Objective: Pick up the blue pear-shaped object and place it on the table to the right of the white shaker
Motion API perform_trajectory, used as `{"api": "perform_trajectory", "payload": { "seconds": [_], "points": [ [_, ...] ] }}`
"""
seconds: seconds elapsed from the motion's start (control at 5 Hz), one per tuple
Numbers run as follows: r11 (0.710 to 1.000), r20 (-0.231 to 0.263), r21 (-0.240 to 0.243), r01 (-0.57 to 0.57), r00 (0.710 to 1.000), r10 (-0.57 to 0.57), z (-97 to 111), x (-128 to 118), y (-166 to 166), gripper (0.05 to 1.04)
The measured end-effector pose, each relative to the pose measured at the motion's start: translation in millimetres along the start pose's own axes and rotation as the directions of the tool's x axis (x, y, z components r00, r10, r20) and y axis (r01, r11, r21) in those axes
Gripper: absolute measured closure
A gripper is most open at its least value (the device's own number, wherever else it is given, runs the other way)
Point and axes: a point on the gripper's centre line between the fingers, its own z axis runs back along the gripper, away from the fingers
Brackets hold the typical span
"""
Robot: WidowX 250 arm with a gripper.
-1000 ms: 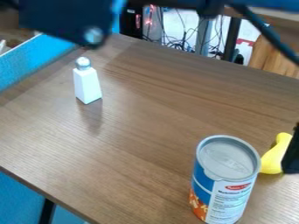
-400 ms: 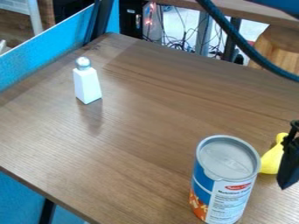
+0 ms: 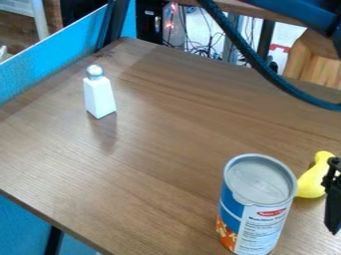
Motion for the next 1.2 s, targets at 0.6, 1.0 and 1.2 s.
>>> {"api": "perform_trajectory", "payload": {
  "seconds": [0.6,1.0,1.2],
  "points": [
    [0.978,-0.050,0.062,-0.199,0.978,0.202,-38,15,-8,0.079],
    [0.986,-0.195,0.079,-0.148,0.967,0.161,-55,13,-23,0.159],
    [0.993,-0.200,0.073,-0.096,0.974,0.109,-53,10,-20,0.248]
  ]
}}
